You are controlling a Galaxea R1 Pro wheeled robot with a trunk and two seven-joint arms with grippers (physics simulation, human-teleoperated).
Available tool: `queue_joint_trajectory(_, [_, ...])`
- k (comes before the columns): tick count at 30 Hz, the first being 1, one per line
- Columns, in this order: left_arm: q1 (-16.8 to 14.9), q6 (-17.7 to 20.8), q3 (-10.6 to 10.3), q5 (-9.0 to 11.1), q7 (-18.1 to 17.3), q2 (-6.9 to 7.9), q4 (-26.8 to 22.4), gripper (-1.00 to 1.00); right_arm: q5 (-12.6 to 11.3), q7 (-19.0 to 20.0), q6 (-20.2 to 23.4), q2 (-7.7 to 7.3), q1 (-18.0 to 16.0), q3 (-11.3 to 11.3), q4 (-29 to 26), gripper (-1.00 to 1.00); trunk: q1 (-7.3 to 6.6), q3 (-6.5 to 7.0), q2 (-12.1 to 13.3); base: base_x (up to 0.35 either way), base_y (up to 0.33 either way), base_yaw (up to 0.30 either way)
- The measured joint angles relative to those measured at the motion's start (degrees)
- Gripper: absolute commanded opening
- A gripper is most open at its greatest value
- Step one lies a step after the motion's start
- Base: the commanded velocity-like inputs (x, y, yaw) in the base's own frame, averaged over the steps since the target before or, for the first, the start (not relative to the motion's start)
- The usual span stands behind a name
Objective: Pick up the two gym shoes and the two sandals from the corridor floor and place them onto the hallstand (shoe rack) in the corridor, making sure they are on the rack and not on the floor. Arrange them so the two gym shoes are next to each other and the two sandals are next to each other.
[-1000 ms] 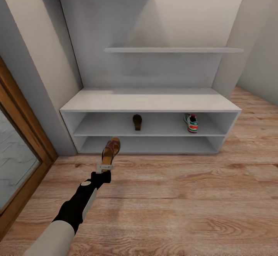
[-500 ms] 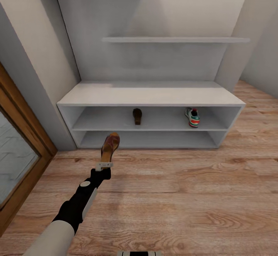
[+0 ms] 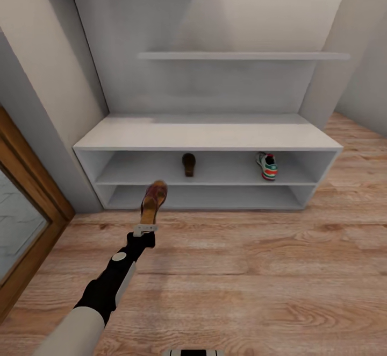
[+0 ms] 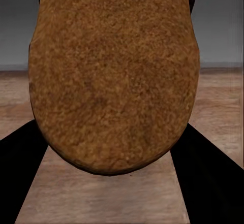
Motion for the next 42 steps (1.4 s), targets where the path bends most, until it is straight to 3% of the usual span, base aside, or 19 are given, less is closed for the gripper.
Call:
queue_joint_trajectory(11, [0.0,-0.1,0.2,0.0,0.5,0.19,0.0,-1.0,0.5,0.0,0.0,-0.01,0.0,0.0,0.0,-1.0,0.0,0.0,0.0,0.281,-0.227,0.0])
queue_joint_trajectory(16, [0.0,0.0,0.4,0.0,6.6,0.22,0.0,-1.0,0.4,0.0,0.0,0.0,0.0,0.0,0.1,-1.0,0.02,0.0,0.0,0.164,-0.112,0.0])
queue_joint_trajectory(19, [0.0,0.1,0.3,0.0,8.2,0.38,0.1,-1.0,0.5,0.0,0.0,0.0,0.0,0.0,0.1,-1.0,0.03,0.0,0.0,0.027,-0.018,0.0])
queue_joint_trajectory(26, [0.0,0.0,0.4,0.1,8.5,1.17,2.7,-1.0,0.5,0.0,0.0,0.0,0.0,0.0,0.1,-1.0,0.03,0.0,0.0,0.007,-0.002,0.0])
queue_joint_trajectory(42, [0.0,0.3,0.4,0.0,8.3,1.29,3.9,-1.0,1.2,0.0,0.0,0.0,0.0,0.0,0.1,-1.0,0.03,0.0,0.0,0.154,0.0,0.0])
